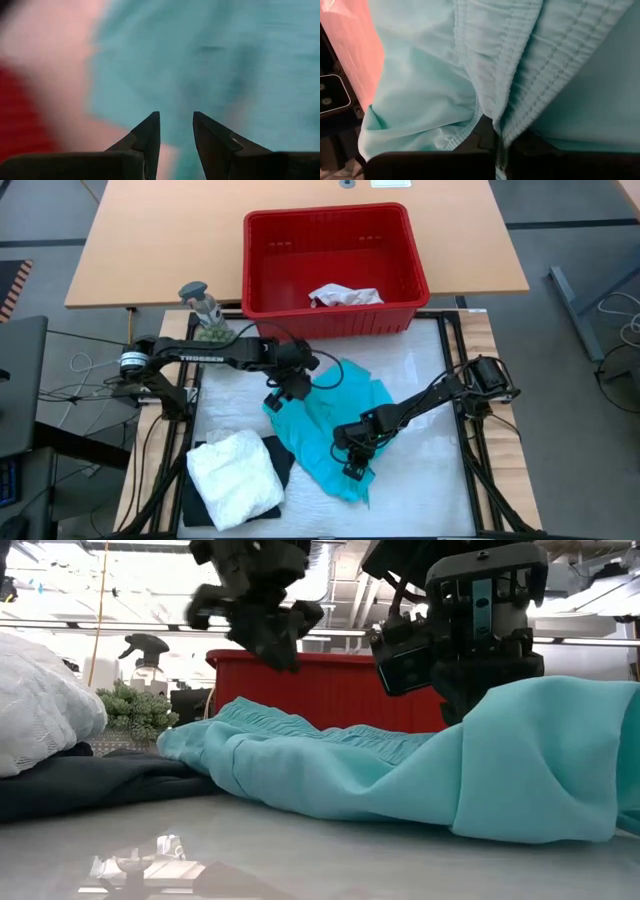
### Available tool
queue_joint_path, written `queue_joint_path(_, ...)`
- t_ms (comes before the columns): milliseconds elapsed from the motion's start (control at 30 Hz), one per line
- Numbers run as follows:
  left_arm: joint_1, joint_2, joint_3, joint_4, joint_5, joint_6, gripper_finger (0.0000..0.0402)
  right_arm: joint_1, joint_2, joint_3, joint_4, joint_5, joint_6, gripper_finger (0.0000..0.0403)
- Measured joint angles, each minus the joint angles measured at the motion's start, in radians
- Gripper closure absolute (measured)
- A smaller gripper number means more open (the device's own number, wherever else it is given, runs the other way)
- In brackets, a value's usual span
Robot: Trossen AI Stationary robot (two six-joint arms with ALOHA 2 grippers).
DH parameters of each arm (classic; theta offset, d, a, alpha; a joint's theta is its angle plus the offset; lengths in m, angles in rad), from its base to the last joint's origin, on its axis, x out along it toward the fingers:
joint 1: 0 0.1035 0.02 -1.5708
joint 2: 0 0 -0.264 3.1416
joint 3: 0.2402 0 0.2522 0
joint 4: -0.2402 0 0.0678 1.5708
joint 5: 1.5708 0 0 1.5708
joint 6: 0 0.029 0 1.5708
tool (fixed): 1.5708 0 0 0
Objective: Fold Laundry from Bin
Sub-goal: Fold the blue shorts
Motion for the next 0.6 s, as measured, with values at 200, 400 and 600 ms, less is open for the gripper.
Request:
queue_joint_path(200, -0.005, 0.000, 0.002, 0.214, -0.425, -0.265, 0.0297, 0.006, 0.000, 0.000, 0.003, 0.010, -0.009, 0.0371)
queue_joint_path(400, -0.018, -0.019, 0.002, 0.237, -0.568, -0.248, 0.0297, 0.008, 0.000, 0.000, 0.008, 0.019, -0.011, 0.0371)
queue_joint_path(600, -0.036, -0.023, 0.004, 0.188, -0.420, -0.117, 0.0297, 0.008, 0.000, 0.000, 0.012, 0.022, -0.017, 0.0371)
